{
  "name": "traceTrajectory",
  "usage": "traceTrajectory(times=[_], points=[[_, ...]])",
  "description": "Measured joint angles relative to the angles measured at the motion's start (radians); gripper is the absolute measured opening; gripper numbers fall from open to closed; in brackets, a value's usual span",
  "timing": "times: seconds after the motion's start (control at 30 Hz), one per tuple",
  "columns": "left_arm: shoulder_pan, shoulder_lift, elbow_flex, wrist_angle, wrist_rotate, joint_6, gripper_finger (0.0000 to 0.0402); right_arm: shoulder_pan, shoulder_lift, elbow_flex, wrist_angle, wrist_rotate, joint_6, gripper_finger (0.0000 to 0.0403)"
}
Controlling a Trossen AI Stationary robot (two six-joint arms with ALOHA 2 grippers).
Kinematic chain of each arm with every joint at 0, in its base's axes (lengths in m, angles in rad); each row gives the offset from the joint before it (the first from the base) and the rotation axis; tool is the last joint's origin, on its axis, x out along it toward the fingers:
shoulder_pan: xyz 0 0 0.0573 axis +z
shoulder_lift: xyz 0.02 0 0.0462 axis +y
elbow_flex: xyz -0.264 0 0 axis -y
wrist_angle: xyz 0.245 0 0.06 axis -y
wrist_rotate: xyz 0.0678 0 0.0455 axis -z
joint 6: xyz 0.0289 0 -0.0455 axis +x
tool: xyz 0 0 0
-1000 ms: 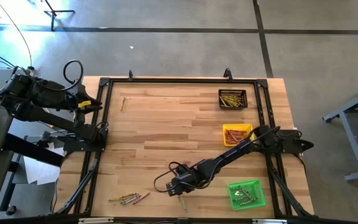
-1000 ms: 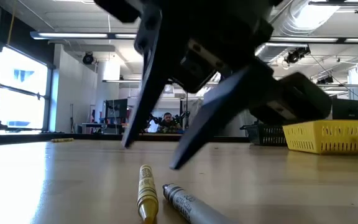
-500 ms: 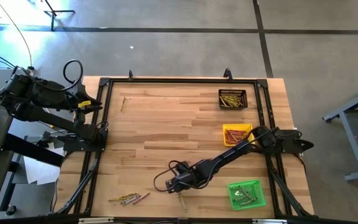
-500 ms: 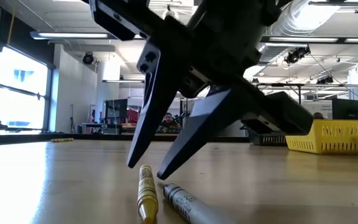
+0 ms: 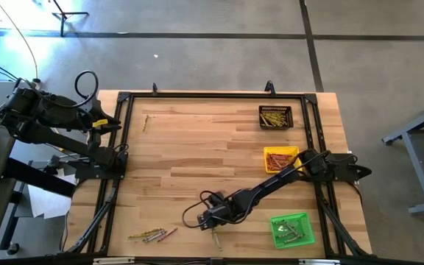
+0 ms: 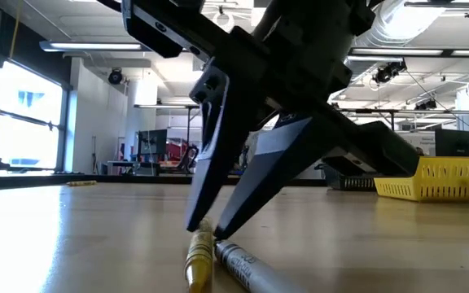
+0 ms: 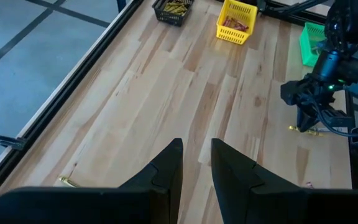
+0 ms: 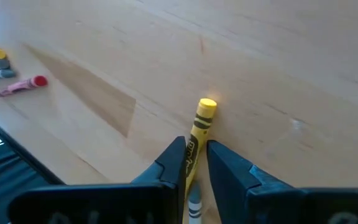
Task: Sort crayons
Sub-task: Put the yellow crayon into the black bin
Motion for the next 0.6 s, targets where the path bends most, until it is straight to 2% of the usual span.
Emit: traceTrajectory(times=[0.6], points=[[0.0,0.0,0.0,0.0,0.0,0.0,0.007,-0.027,-0.004,0.001,-0.116,0.04,-0.003,0.0054]])
